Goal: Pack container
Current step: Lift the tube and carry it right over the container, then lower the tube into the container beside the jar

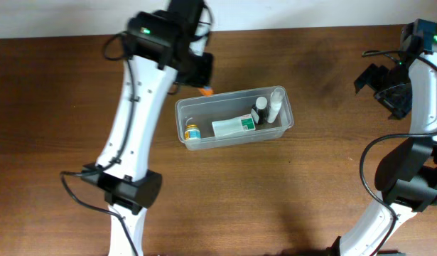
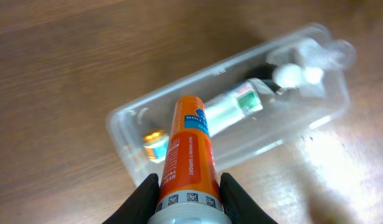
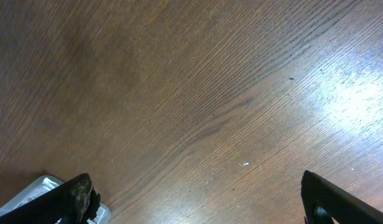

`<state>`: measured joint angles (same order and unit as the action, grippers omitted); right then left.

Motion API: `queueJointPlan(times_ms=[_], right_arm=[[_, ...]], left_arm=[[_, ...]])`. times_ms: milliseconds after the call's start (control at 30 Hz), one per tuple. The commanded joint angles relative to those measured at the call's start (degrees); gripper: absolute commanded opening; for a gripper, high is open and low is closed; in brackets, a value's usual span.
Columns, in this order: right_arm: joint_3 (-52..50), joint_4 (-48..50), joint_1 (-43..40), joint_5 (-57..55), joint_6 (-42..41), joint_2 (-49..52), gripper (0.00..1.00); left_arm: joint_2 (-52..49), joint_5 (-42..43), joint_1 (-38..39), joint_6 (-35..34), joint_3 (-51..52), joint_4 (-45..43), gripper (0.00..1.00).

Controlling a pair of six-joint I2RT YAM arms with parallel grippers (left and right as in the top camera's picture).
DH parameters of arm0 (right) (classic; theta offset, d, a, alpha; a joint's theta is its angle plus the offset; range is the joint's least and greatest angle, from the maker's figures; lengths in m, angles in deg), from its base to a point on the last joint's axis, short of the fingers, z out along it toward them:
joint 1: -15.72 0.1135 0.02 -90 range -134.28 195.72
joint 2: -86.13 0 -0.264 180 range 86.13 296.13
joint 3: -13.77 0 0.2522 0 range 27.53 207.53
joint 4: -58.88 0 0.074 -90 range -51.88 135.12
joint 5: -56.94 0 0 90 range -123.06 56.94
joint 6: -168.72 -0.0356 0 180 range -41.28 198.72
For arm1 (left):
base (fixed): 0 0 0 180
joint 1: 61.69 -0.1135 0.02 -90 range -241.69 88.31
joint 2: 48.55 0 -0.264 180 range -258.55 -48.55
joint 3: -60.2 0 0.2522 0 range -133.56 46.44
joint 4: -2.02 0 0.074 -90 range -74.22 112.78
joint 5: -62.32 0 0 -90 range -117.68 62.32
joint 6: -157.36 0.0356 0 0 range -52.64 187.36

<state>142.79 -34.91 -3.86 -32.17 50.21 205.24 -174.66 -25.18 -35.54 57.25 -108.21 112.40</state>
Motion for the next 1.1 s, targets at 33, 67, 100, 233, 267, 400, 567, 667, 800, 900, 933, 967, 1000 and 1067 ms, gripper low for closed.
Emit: queueJointPlan(times_ms=[33, 67, 100, 233, 267, 400, 567, 667, 800, 900, 933, 967, 1000, 1067], right_arm=[[0.02, 0.17, 0.04, -0.72, -0.52, -0.66, 0.98], [0.02, 0.17, 0.04, -0.72, -0.52, -0.66, 0.98], [0.02, 0.15, 0.04, -0.72, -0.52, -0.66, 0.98], [0.02, 0.15, 0.04, -0.72, -0.52, -0.66, 0.98], [0.02, 0.17, 0.04, -0.72, -0.52, -0.66, 0.98], [0.02, 0.15, 0.04, -0.72, -0.52, -0.66, 0.98], [0.02, 0.17, 0.04, -0.72, -0.52, -0.66, 0.98], [0.02, 0.15, 0.04, -0.72, -0.52, -0.66, 0.98], [0.02, 0.15, 0.04, -0.72, -0.52, -0.66, 0.98], [0.02, 0.17, 0.04, -0.72, -0.52, -0.66, 0.98], [0.02, 0.15, 0.04, -0.72, -0.52, -0.66, 0.98], [0.02, 0.17, 0.04, -0.72, -0.52, -0.66, 0.98], [0.02, 0.15, 0.04, -0.72, -0.52, -0.66, 0.98], [0.02, 0.17, 0.04, -0.72, -0.52, -0.66, 0.98]], left_arm=[[2.05, -4.26, 2.05, -0.63, -1.07, 0.07, 0.29], [2.03, -4.2, 2.21, -0.79, -1.01, 0.09, 0.29], [1.99, -4.22, 2.21, -1.07, -0.9, 0.09, 0.29], [1.7, -4.22, 2.19, -2.36, 0.5, 0.07, 0.29], [1.57, -4.22, 2.19, -2.78, 1.18, 0.09, 0.29], [0.96, -4.26, 2.19, -3.37, 4.63, 0.09, 0.3], [0.74, -6.88, 2.19, -3.87, 9.18, -0.07, 0.3], [0.72, -8.35, 2.19, -5.25, 11.8, -0.2, 0.3], [0.63, -8.17, 2.19, -5.75, 15.43, -1.9, 0.3], [0.61, -7.43, 2.19, -5.73, 18.49, -4.24, 0.3], [0.61, -7.28, 2.19, -5.75, 19.39, -4.9, 0.3], [0.55, -7.21, 2.19, -5.75, 20.35, -5.57, 0.3], [0.52, -7.21, 2.19, -5.75, 21.31, -6.12, 0.3], [0.52, -7.21, 2.19, -5.75, 23.21, -7.15, 0.3]])
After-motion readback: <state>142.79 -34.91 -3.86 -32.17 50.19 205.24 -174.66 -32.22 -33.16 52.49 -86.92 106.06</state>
